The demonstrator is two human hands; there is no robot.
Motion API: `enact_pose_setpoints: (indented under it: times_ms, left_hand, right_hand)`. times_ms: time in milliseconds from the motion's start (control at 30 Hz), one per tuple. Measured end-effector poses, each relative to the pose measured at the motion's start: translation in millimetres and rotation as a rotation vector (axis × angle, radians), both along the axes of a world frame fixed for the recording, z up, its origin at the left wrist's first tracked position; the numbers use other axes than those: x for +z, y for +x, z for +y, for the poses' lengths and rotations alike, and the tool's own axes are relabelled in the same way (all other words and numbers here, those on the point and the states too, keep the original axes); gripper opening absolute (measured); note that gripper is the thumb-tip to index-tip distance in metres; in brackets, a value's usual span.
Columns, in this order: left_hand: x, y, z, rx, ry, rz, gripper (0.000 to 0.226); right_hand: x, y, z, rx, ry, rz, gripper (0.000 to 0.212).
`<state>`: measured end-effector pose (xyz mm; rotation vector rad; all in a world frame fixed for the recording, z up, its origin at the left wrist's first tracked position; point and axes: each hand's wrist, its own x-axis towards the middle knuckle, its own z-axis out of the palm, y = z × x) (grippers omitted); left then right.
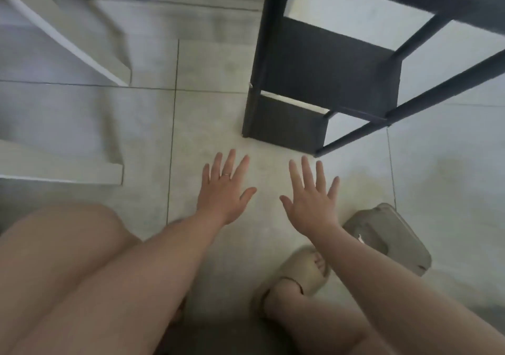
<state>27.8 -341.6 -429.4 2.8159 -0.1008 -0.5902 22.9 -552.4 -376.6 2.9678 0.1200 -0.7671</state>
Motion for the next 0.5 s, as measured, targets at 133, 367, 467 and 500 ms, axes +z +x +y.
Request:
enact_pose_setpoints:
  times_ms: [133, 367, 467, 500]
  left_hand:
    - [36.0, -14.1, 6.1, -0.035, 0.02, 0.179, 0.074]
    - [209.9, -37.0, 10.9, -0.008, 0.041, 0.241, 0.075]
    - [294.9, -32.8, 6.2, 0.014, 0.033, 0.209, 0.075]
    - [322.3, -28.9, 3.4, 0.012, 0.036, 0.186, 0.074]
  right_hand:
    - [33.2, -15.4, 5.4, -0.02, 0.036, 0.195, 0.08]
    - [193.7, -33.5, 8.7, -0.015, 0.093, 0.328, 0.083]
    - [276.9, -29.1, 0.0, 0.029, 0.094, 0.303, 0.083]
    - [304.0, -26.6, -5.3, 0.037, 0.1, 0.288, 0.082]
